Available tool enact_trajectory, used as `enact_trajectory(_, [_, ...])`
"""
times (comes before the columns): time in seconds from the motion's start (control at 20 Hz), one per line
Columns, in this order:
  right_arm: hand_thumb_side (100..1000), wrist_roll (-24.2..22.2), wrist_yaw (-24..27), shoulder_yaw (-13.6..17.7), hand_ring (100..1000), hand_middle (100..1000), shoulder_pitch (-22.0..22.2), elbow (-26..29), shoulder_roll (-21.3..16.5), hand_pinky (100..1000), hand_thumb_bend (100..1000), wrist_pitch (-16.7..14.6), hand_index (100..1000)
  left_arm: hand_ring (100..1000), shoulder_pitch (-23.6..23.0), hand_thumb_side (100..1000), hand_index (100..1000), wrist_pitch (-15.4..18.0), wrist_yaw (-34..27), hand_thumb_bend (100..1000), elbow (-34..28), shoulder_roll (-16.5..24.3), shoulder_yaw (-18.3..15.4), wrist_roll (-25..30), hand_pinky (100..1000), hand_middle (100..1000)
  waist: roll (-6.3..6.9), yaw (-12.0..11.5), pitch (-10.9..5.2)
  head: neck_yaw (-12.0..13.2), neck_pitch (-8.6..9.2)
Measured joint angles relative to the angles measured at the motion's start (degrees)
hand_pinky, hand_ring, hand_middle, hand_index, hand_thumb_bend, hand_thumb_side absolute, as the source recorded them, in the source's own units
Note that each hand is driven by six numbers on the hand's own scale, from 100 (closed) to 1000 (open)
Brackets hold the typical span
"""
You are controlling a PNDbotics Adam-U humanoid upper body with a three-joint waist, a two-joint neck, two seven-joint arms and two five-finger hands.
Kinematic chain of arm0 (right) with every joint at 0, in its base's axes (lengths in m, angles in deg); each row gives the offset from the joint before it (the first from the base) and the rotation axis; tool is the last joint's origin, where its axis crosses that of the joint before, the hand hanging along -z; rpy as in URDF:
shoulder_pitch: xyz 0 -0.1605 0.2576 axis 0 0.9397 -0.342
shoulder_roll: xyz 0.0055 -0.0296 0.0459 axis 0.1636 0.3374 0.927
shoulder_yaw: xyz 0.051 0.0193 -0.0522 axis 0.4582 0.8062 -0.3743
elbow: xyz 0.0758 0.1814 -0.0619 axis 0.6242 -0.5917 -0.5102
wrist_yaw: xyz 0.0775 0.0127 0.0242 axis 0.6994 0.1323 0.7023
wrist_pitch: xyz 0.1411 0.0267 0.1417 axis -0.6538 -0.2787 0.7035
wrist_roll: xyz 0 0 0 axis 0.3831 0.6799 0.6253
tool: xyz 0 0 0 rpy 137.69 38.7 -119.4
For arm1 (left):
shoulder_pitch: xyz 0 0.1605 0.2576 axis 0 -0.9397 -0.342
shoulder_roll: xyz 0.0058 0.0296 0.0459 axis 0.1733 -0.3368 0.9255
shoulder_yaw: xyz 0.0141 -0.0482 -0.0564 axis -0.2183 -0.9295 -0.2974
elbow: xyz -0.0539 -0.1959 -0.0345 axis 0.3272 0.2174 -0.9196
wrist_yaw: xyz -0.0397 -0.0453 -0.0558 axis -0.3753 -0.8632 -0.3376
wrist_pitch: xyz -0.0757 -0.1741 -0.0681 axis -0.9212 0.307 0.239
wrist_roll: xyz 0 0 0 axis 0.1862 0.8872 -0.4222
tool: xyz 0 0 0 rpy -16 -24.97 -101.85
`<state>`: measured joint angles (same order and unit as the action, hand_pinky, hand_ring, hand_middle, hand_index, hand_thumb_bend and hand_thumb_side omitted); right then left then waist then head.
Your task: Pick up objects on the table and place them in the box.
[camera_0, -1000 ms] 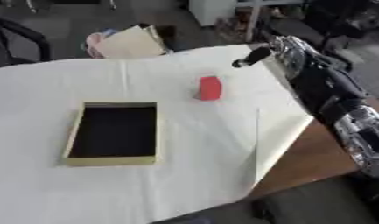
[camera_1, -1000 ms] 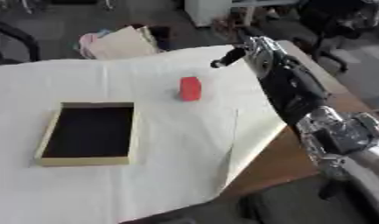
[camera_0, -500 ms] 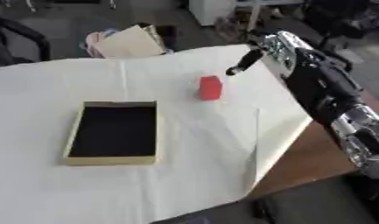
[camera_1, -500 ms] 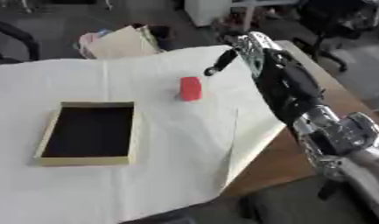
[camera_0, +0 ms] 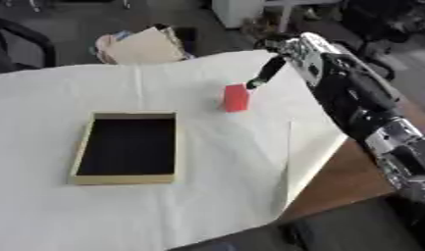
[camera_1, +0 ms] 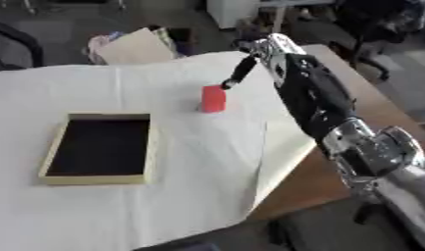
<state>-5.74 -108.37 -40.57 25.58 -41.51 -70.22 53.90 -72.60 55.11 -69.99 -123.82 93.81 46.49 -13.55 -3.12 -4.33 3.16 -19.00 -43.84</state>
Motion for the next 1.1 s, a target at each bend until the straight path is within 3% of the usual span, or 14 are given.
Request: enact_trajectory(1.1, [349, -3.4, -0.2, -2.0, 951, 999, 0.2, 0.2, 1.6, 917, 596, -2.4, 1000, 537, 0.0, 458, 810, 0.0, 0.0, 239, 0.0, 0.0, 0.0, 0.0, 806, 600, -0.15, -0.3, 0.08, -0.1, 0.0])
